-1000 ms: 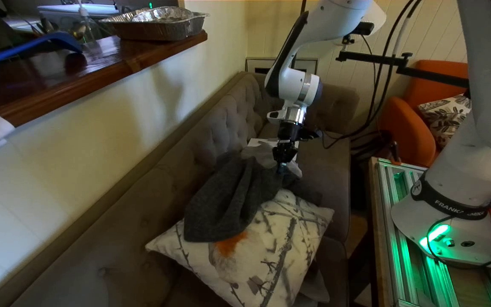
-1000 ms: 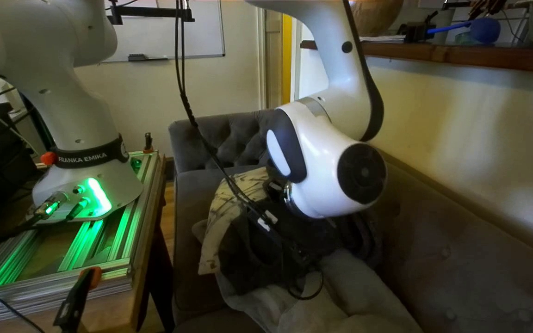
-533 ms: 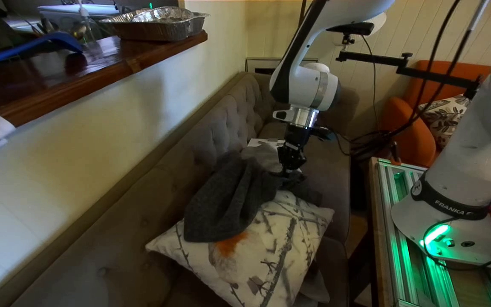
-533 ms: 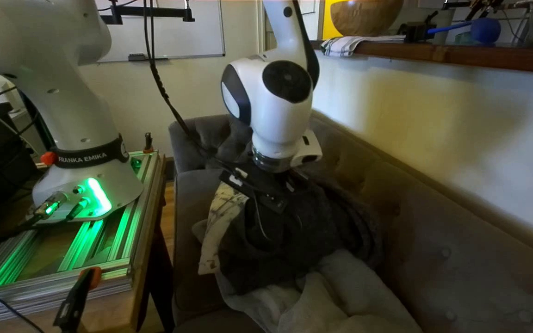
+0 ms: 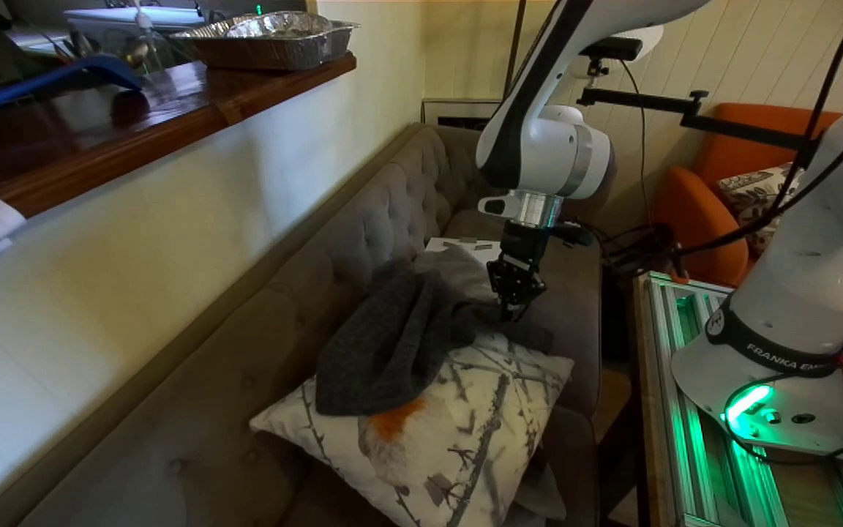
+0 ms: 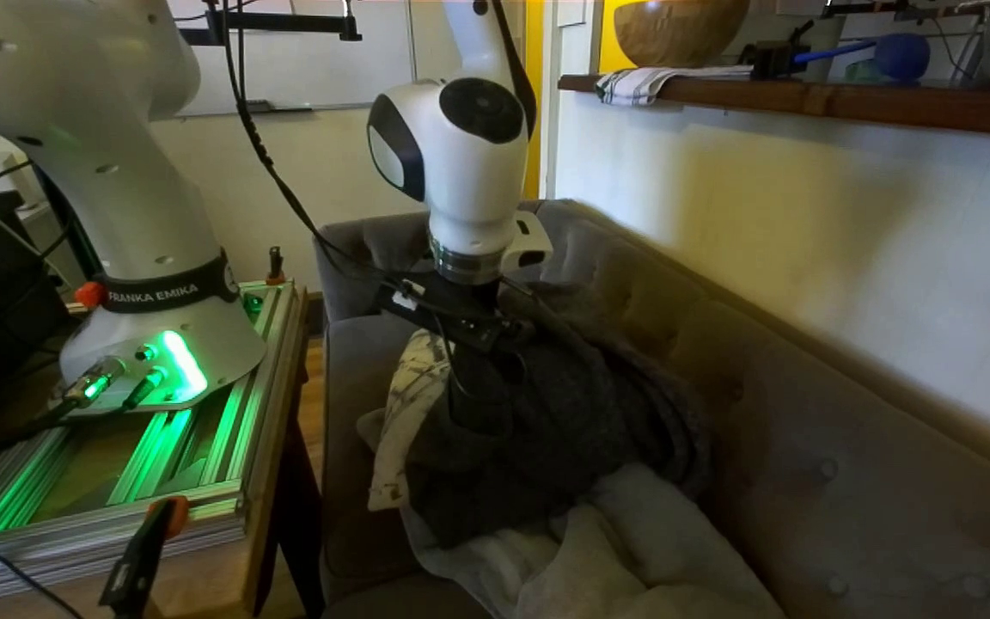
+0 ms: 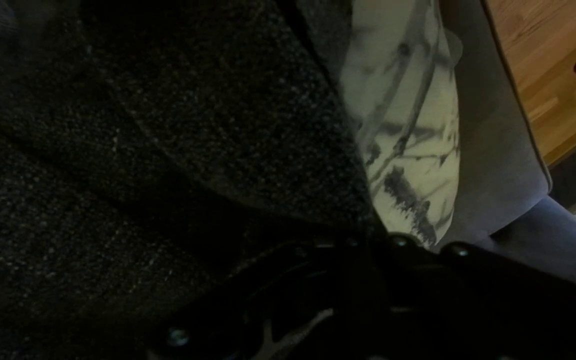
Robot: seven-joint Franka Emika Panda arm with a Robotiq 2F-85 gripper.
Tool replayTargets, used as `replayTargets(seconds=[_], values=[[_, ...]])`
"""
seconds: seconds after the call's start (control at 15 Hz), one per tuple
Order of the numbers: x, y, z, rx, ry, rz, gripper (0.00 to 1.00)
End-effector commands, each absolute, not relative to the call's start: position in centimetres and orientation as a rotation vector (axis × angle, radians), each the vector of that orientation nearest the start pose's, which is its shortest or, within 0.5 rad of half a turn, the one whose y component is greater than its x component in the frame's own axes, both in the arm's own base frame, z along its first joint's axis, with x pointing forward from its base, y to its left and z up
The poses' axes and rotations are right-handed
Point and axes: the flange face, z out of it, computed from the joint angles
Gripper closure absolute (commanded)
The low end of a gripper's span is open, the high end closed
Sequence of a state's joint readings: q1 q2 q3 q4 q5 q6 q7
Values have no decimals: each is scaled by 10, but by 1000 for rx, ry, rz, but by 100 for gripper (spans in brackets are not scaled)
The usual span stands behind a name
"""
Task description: Place the grey towel over the pillow on the left.
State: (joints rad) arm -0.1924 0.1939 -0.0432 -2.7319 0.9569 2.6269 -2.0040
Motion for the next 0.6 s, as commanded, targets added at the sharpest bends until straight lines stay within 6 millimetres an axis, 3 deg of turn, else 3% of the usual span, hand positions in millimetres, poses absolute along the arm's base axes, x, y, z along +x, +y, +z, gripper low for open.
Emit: replayTargets(seconds=[0.0, 0.07, 0.33, 0.47, 0.53], values=[[336, -64, 165, -2656, -1229, -182, 99], [364, -50, 159, -2699, -1252, -176, 99], [376, 21, 148, -2750, -1506, -113, 99], [374, 59, 148, -2651, -1675, -39, 99], [373, 77, 159, -2568, -1746, -7, 99]])
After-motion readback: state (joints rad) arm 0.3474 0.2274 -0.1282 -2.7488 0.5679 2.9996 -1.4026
